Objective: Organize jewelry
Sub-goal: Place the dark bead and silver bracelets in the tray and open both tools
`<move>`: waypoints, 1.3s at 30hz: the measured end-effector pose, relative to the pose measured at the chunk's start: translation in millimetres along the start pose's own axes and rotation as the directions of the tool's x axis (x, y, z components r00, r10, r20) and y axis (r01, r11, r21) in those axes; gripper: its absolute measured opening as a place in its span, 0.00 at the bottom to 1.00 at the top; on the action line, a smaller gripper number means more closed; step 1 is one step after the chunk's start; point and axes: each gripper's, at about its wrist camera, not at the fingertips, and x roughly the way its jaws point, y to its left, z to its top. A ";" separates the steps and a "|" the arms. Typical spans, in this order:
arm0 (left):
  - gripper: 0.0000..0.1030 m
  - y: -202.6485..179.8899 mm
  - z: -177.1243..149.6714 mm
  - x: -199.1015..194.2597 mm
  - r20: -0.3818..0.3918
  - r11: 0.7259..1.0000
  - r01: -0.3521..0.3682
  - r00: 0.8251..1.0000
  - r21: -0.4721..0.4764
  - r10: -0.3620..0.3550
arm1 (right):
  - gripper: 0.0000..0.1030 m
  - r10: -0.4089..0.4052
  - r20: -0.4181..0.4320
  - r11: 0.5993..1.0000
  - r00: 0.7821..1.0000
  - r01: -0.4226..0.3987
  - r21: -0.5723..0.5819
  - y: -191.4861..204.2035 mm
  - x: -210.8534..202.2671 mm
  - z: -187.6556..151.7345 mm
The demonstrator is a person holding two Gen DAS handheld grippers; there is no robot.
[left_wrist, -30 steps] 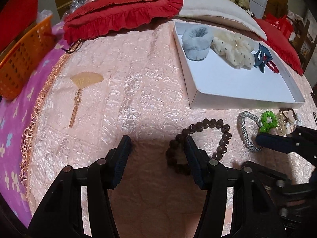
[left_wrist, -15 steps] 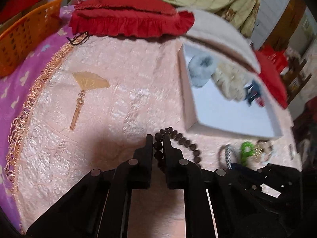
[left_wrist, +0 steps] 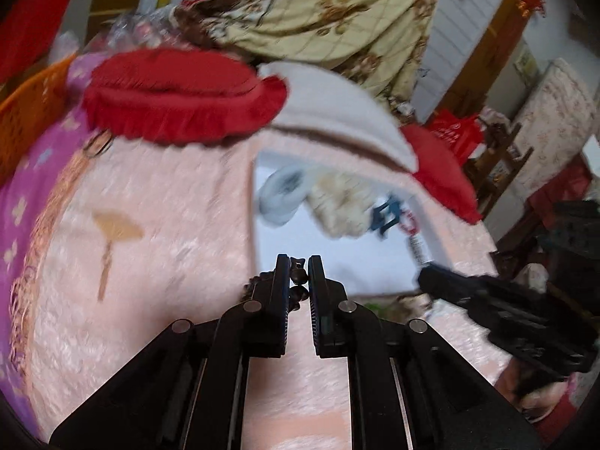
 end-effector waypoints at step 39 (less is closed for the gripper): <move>0.46 20.4 15.6 38.3 -0.004 0.994 -0.107 0.994 -0.029 0.106 | 0.39 0.108 -0.130 0.950 0.986 -0.064 0.305 -63.4 85.0 27.0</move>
